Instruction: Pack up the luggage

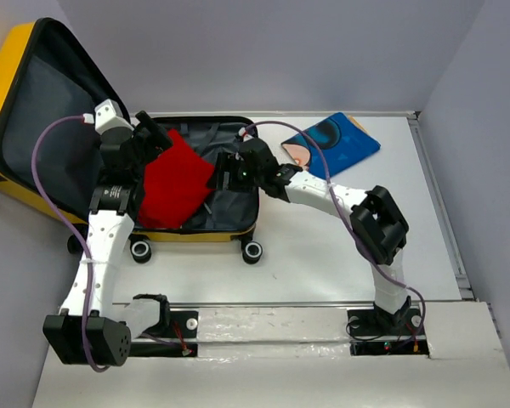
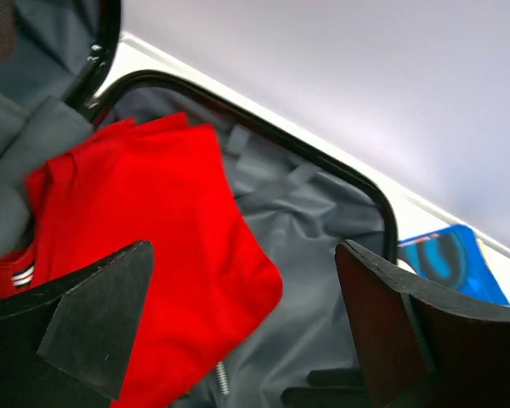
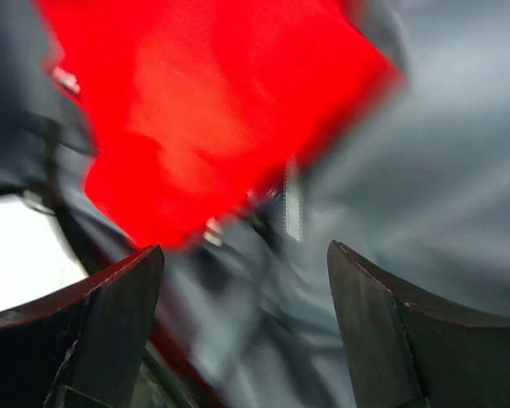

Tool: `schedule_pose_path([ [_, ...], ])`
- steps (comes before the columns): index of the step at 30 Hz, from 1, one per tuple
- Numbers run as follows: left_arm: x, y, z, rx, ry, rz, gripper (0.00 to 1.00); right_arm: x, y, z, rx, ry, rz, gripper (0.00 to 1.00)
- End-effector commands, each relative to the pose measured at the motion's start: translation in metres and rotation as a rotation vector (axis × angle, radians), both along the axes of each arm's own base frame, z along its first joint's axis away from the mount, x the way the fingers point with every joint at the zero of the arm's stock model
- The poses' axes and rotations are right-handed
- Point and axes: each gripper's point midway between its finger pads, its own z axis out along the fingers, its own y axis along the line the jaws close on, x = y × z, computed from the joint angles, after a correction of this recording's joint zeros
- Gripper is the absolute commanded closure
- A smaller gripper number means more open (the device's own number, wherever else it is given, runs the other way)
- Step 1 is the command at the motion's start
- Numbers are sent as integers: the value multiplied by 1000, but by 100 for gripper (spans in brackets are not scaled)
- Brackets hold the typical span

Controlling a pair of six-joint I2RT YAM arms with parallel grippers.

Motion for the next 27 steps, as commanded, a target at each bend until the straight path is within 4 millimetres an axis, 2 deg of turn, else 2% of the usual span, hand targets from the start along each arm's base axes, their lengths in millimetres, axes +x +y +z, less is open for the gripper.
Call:
schedule_pose_path([
  [1,-7,-17,29,-41,-102,-75,1,2,-31,75,38,-182,-49,15],
  [2,-8,-20,29,-49,-106,-92,1,-1,-38,73,16,-198,-50,15],
  [3,-10,-24,22,-56,-94,-112,1,-1,-51,91,25,-228,-74,15],
  [4,-13,-28,21,-62,-96,-136,1,3,-64,94,16,-236,-100,16],
  [5,-14,-30,11,-65,-81,-145,1,3,-76,86,-11,-235,-122,20],
  [6,-16,-31,7,-67,-77,-155,1,7,-89,88,-26,-249,-159,22],
  [7,-21,-39,6,-78,-80,-200,1,13,-112,99,-27,-272,-205,24],
  [8,-22,-44,5,-81,-89,-228,1,18,-128,97,-47,-273,-239,31],
  [9,-25,-50,-6,-87,-70,-256,1,21,-149,77,-93,-247,-278,36],
  [10,-30,-63,-13,-94,-61,-316,1,36,-182,72,-115,-236,-351,49],
  [11,-32,-71,-12,-95,-63,-349,1,43,-203,59,-147,-210,-395,49],
  [12,-36,-80,-18,-82,-53,-385,1,46,-228,33,-218,-163,-445,61],
  [13,-41,-95,-21,-75,-47,-431,1,51,-247,20,-256,-139,-489,62],
  [14,-43,-103,-23,-66,-44,-458,1,63,-276,0,-305,-101,-547,58],
  [15,-45,-111,-27,-51,-35,-488,1,65,-290,-12,-339,-72,-572,52],
  [16,-48,-118,-27,-41,-36,-518,1,70,-299,-21,-359,-55,-590,43],
  [17,-53,-131,-29,-27,-31,-563,1,76,-313,-41,-406,-19,-608,27],
  [18,-55,-135,-29,-16,-31,-578,1,79,-318,-50,-445,-7,-621,19],
  [19,-57,-138,-32,1,-28,-584,1,89,-323,-48,-462,-13,-634,13],
  [20,-61,-143,-32,8,-32,-602,1,96,-330,-71,-512,28,-645,12],
  [22,-65,-145,-31,18,-41,-603,1,102,-332,-87,-557,64,-648,12],
  [23,-68,-148,-30,23,-46,-613,1,112,-331,-85,-557,59,-665,12],
  [24,-69,-148,-27,25,-54,-613,1,112,-332,-103,-584,98,-664,13],
  [25,-70,-150,-27,28,-58,-618,1,115,-336,-108,-586,110,-678,13],
  [27,-72,-151,-26,30,-62,-626,1,117,-336,-119,-588,131,-691,22],
])
